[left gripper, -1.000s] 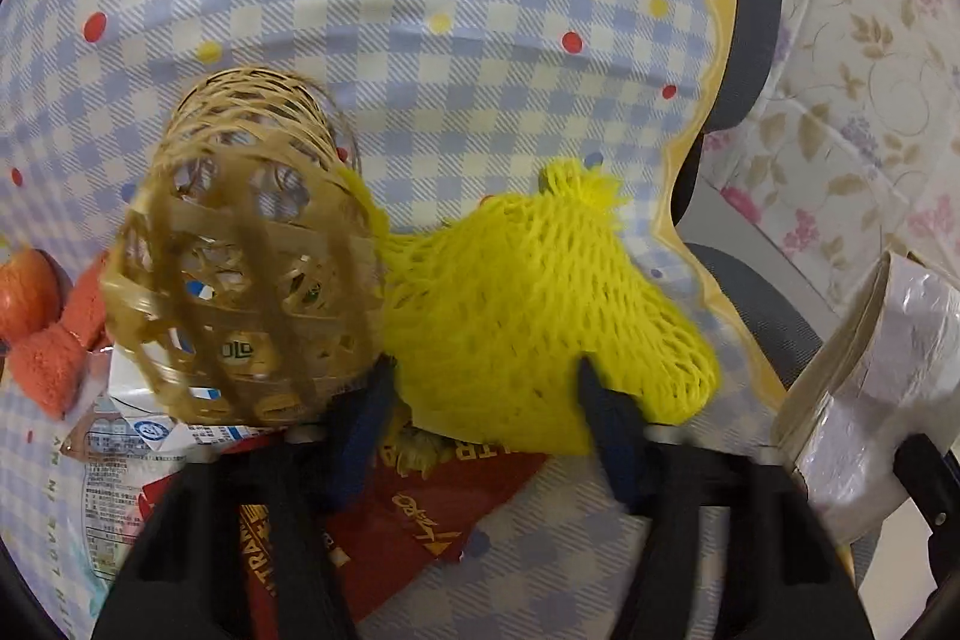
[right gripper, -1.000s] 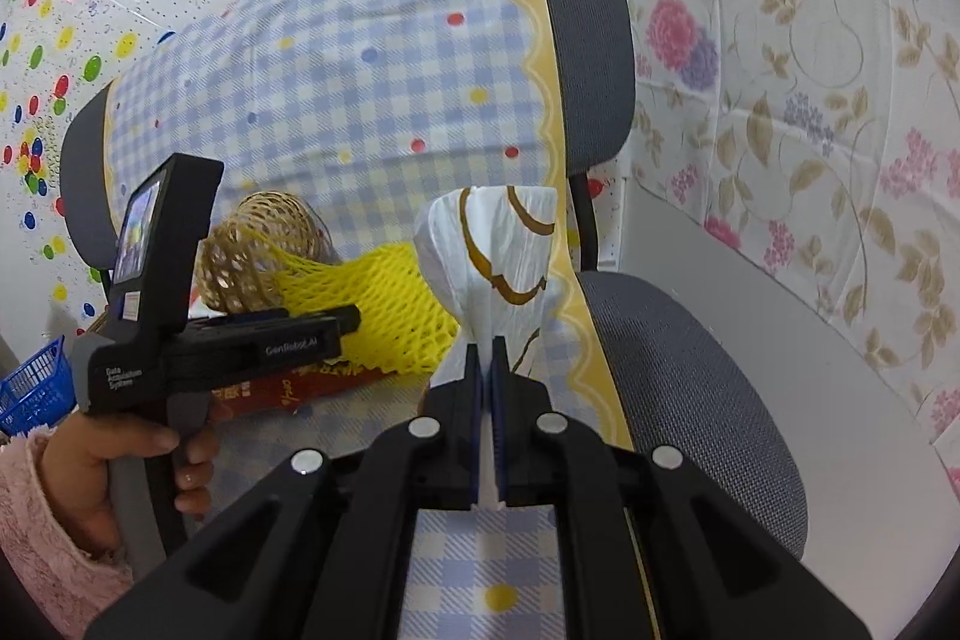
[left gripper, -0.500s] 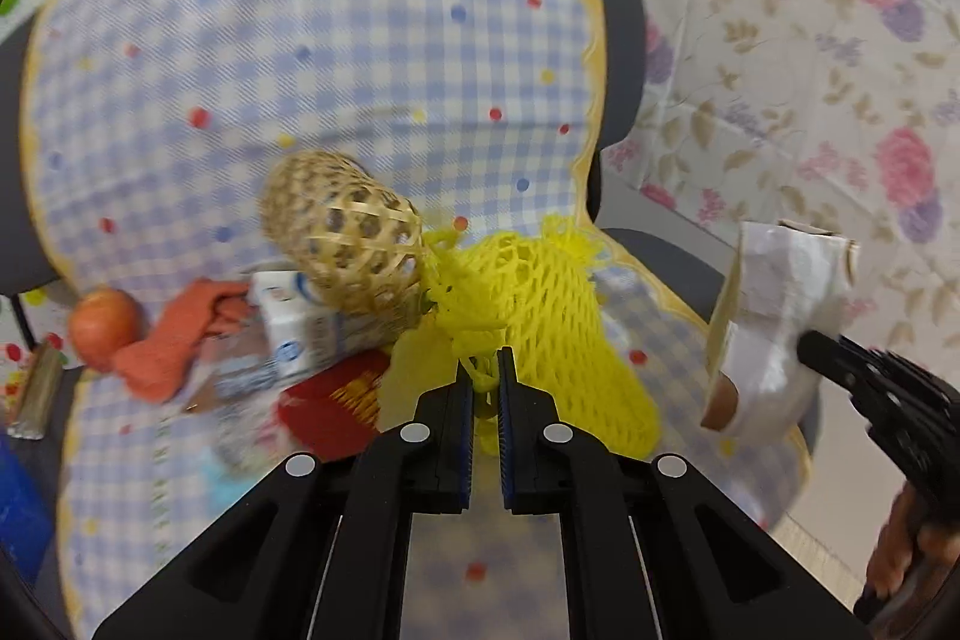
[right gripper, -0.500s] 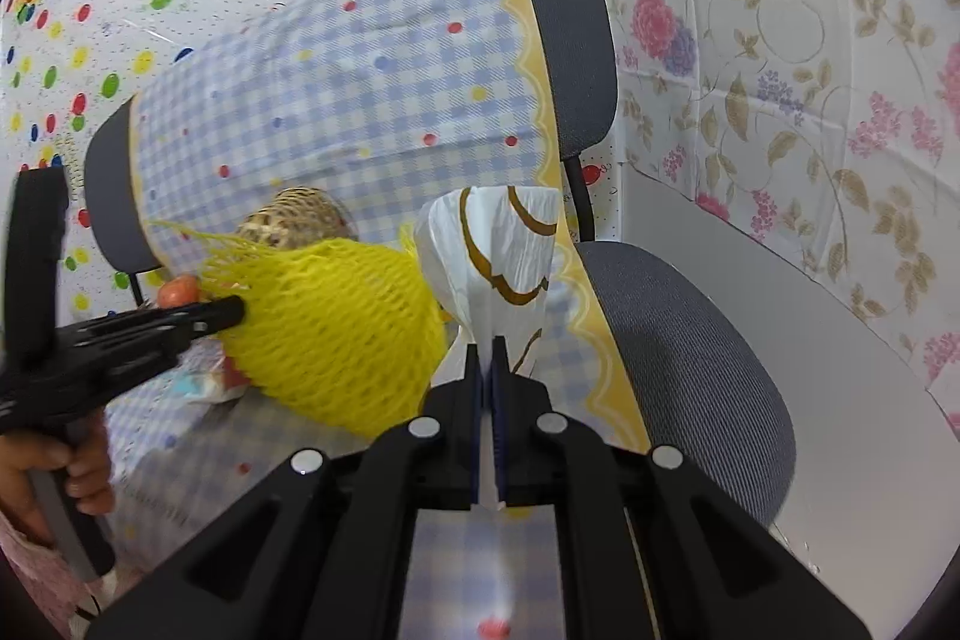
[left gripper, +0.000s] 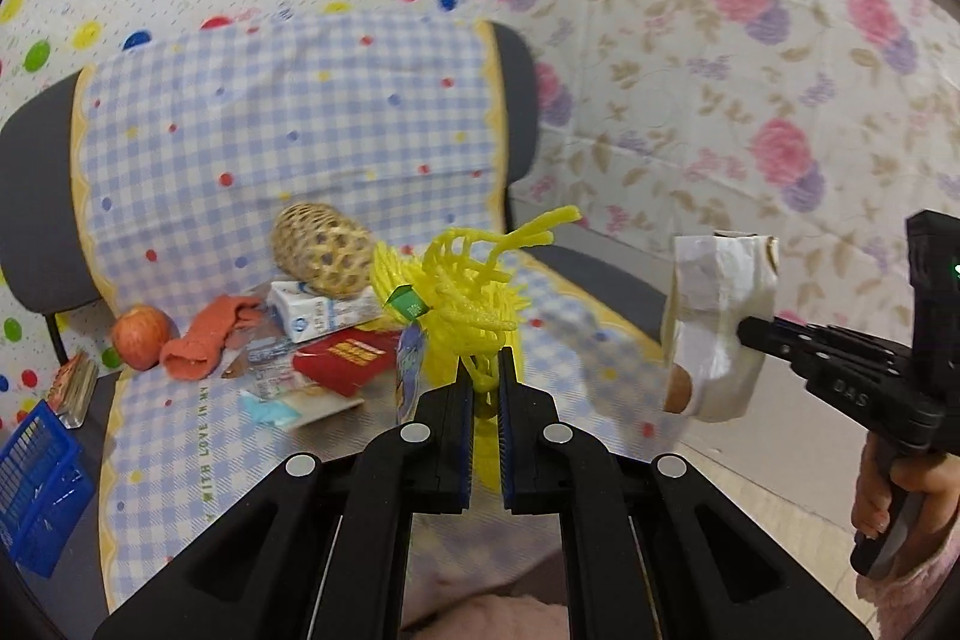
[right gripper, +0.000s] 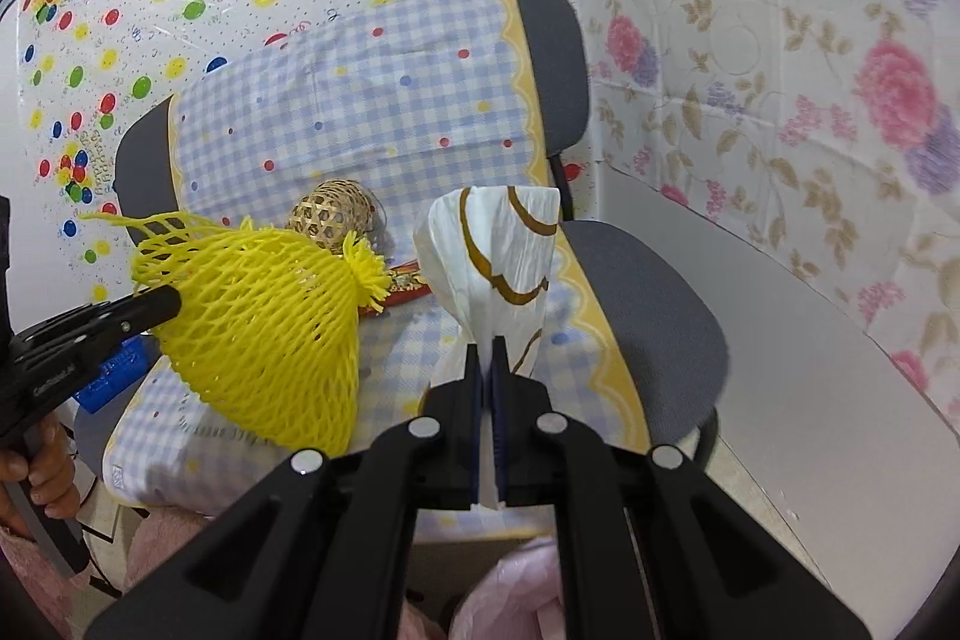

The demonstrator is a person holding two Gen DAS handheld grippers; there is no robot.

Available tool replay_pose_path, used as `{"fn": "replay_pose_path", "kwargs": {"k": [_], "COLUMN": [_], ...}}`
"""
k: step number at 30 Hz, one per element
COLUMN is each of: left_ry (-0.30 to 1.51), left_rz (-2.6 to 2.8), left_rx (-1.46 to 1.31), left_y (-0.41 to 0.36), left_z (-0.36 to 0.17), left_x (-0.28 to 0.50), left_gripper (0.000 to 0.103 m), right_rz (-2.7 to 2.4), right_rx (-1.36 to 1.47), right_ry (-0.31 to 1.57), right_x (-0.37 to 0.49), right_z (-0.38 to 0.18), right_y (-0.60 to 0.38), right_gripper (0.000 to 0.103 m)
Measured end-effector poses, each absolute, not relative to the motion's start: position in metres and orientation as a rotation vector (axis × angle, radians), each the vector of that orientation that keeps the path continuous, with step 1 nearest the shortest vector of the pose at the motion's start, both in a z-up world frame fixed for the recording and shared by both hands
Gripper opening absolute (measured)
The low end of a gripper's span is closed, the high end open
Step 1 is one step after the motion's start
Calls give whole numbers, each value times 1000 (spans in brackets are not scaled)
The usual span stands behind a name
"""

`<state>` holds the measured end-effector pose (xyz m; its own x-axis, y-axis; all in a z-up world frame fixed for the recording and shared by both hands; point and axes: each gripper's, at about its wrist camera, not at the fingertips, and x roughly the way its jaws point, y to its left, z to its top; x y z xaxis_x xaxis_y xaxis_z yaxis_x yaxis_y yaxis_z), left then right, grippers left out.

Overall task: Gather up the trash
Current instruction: 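Carry both items over the bin and release them inside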

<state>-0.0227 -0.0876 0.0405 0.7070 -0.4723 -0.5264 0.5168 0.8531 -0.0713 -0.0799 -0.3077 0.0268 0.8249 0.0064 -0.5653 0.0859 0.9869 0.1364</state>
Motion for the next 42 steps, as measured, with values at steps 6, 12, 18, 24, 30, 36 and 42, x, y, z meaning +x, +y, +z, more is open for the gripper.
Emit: {"fn": "replay_pose_path", "kwargs": {"k": [6, 12, 18, 24, 30, 36, 42], "left_ry": [547, 552, 616, 684, 739, 794, 840], "left_rz": [-638, -707, -790, -818, -827, -836, -817], "left_rx": [103, 128, 155, 205, 269, 310, 350], "left_y": [-106, -128, -151, -175, -201, -224, -236], "left_z": [41, 26, -2, -34, -59, -83, -100], "left_x": [-65, -103, -129, -139, -137, -125, -116], "left_gripper": [7, 7, 7, 7, 8, 9, 47], "right_rz": [-107, -194, -262, -293, -306, -299, -280], "right_rx": [132, 101, 105, 137, 161, 181, 188], "right_ry": [603, 623, 666, 734, 796, 855, 914], "right_x": [-116, -157, -192, -211, -214, -206, -193], "right_z": [31, 25, 2, -30, -60, -86, -113], "right_y": [-306, -308, -317, -328, -340, -352, -360], "right_gripper": [4, 4, 4, 4, 4, 4, 18]}}
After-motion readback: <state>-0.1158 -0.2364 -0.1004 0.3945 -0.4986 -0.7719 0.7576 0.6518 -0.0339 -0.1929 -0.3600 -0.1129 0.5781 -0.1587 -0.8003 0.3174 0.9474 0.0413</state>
